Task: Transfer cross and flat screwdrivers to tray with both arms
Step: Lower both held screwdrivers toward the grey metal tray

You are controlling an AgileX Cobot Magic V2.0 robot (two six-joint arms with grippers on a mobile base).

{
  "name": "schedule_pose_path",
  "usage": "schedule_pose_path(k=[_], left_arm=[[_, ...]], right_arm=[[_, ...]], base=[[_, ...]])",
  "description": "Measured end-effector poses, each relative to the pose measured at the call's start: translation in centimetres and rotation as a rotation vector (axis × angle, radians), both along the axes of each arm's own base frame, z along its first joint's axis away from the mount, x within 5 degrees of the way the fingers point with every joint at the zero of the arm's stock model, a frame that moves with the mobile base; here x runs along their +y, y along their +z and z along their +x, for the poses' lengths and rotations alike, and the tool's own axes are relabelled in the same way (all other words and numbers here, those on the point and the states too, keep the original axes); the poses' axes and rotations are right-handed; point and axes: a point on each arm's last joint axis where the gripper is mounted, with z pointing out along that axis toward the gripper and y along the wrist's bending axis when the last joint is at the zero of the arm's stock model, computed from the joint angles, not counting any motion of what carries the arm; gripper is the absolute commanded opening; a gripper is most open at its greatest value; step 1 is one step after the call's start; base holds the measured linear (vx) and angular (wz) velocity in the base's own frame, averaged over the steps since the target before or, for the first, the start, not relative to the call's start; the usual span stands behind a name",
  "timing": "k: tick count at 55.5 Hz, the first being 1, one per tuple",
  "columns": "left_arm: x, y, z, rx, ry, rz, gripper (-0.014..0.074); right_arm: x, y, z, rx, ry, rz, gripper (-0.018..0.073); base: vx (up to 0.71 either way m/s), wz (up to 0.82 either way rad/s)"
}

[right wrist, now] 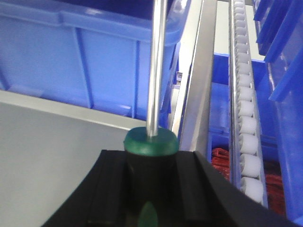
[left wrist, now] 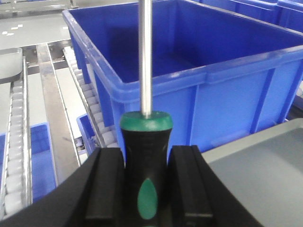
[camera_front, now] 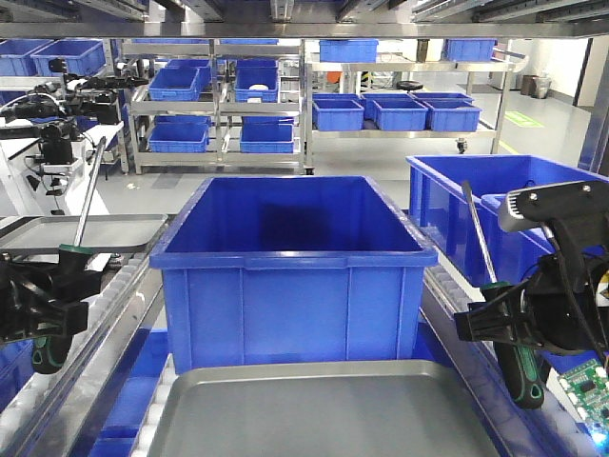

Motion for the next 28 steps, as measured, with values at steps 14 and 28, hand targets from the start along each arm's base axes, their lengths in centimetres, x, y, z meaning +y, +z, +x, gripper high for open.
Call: schedule_pose_path(k=[14,28], left_arm=[[0.00,0.00,0.00,0.000,0.000,0.000,0.0000],[0.00,0.00,0.00,0.000,0.000,0.000,0.0000]], right_arm=[[0.00,0.00,0.00,0.000,0.000,0.000,-0.0008],[0.00,0.00,0.00,0.000,0.000,0.000,-0.0008]], base=[[0.04,-0.04],[0.00,0.00]])
